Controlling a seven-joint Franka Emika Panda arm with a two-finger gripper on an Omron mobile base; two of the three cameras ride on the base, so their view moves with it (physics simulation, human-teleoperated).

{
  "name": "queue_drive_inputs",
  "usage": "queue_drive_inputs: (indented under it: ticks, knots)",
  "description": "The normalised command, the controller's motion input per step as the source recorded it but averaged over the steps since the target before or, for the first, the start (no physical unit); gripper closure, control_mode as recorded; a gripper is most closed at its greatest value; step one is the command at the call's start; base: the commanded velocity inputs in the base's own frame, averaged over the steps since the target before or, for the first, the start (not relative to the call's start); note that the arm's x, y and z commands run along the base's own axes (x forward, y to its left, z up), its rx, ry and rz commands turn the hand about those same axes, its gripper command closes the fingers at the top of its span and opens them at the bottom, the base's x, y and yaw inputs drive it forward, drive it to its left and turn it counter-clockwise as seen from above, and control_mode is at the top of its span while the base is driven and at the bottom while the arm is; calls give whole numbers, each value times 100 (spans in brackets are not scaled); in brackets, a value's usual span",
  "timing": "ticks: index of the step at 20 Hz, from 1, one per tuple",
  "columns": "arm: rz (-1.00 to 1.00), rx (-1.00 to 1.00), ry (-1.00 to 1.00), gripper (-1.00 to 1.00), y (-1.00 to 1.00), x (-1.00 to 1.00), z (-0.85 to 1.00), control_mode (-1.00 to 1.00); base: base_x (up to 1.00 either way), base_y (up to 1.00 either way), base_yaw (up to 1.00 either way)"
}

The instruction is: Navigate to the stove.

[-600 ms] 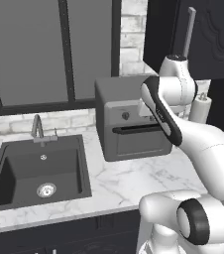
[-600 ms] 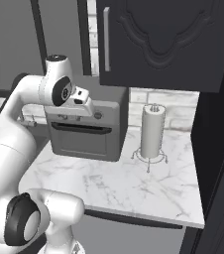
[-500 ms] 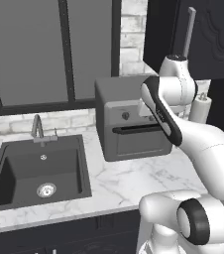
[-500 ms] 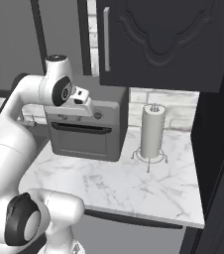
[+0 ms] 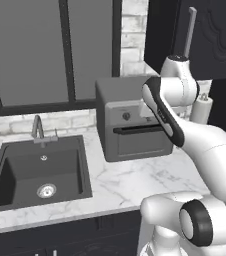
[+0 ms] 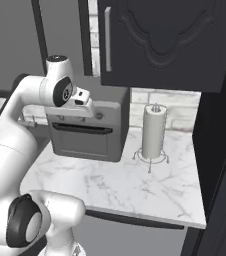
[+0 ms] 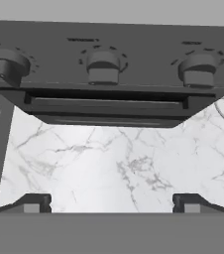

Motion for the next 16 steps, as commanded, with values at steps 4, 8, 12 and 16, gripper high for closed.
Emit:
queue_drive_inputs:
  ticks: [4,8,12,16]
  knots:
    - [0,0,0,-100,0,0,0,100,-62,4,-1]
    - [0,0,0,-100,0,0,0,100,-87,2,36]
    - [0,0,0,-100,0,0,0,100,-74,17,57]
    - [0,0,0,-100,0,0,0,100,-30,23,74]
